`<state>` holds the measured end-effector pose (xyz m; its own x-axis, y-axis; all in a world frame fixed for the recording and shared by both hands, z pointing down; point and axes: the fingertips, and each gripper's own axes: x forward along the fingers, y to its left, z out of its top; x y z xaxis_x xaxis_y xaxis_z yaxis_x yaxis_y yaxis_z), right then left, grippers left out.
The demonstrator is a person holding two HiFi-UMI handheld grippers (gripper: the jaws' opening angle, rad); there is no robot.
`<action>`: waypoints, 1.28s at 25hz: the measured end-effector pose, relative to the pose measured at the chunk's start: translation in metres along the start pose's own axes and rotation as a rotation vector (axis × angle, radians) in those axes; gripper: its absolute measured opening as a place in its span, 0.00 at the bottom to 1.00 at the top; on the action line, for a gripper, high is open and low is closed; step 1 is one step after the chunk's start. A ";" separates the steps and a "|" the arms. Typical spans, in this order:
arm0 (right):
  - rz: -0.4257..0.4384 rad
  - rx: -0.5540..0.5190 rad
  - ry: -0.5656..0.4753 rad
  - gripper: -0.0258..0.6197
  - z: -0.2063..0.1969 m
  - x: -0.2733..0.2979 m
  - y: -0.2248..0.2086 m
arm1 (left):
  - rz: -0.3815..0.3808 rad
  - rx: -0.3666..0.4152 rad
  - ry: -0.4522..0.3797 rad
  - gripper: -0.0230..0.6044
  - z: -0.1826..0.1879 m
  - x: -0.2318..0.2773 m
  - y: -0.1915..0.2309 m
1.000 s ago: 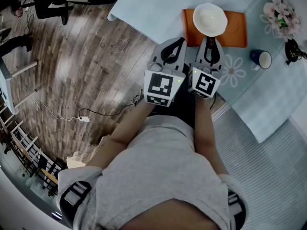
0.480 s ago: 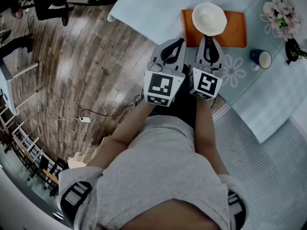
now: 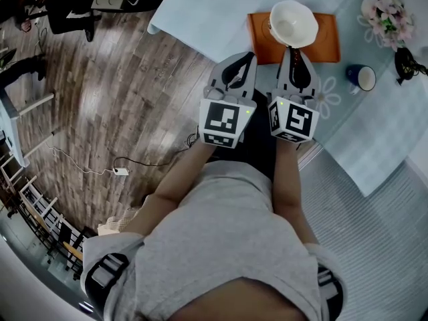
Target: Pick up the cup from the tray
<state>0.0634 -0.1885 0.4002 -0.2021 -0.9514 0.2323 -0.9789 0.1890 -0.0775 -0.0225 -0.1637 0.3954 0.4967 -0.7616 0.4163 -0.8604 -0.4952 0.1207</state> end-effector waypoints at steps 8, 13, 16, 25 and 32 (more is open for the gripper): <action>-0.123 0.005 -0.060 0.09 0.019 -0.051 -0.041 | -0.121 0.063 -0.029 0.05 0.009 0.006 -0.050; -0.291 0.034 -0.049 0.09 0.012 -0.103 -0.084 | -0.262 0.117 -0.030 0.05 0.012 0.014 -0.106; -0.356 0.048 -0.034 0.09 0.000 -0.124 -0.099 | -0.332 0.144 -0.023 0.05 0.009 0.018 -0.134; -0.448 0.127 0.052 0.09 -0.050 -0.148 -0.123 | -0.444 0.217 0.028 0.05 -0.010 0.026 -0.180; -0.441 0.133 0.132 0.09 -0.086 -0.138 -0.128 | -0.438 0.236 0.067 0.05 -0.024 0.031 -0.178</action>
<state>0.2136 -0.0606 0.4610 0.2207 -0.8934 0.3914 -0.9616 -0.2664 -0.0657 0.1436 -0.0891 0.4087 0.7906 -0.4362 0.4297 -0.5195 -0.8494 0.0934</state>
